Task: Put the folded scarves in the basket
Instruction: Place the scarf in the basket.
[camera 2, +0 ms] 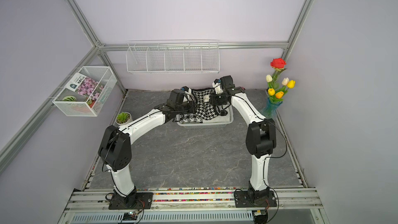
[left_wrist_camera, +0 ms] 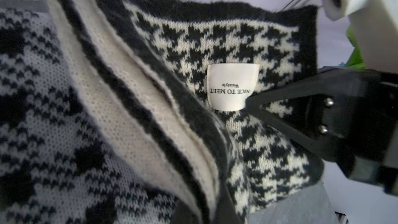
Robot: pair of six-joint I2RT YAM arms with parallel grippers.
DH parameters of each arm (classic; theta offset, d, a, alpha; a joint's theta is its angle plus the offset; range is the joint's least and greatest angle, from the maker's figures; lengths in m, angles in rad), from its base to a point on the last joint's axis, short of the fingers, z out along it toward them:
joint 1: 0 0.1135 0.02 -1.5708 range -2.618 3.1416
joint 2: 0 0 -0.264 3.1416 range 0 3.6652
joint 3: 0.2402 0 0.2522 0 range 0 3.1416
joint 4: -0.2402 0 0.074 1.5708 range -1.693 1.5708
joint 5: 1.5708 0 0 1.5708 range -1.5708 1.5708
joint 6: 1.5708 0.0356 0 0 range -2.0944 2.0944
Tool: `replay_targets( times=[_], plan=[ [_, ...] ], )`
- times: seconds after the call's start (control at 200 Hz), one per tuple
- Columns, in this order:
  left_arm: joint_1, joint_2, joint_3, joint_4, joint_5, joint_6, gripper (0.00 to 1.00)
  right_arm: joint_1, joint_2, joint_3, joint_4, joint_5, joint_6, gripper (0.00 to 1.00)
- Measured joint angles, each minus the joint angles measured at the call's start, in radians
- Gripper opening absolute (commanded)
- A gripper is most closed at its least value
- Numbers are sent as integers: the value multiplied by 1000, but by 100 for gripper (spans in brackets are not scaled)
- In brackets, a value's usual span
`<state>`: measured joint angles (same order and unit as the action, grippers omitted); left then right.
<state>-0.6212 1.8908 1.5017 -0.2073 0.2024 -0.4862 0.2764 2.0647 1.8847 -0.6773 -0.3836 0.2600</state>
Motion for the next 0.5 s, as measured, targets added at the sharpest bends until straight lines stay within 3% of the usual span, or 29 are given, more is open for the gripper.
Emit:
replay_targets(
  times=[0.13,0.43,0.5],
  plan=[
    [32,21,-2,0,13,10,0,-10,69,28,-14,3,-16,4],
    [67,19,-60,34,68,14,2,-23,64,1,-5,39,-25,19],
    [67,17,-69,42,78,15,6,-26,60,-11,2,42,-22,28]
  ],
)
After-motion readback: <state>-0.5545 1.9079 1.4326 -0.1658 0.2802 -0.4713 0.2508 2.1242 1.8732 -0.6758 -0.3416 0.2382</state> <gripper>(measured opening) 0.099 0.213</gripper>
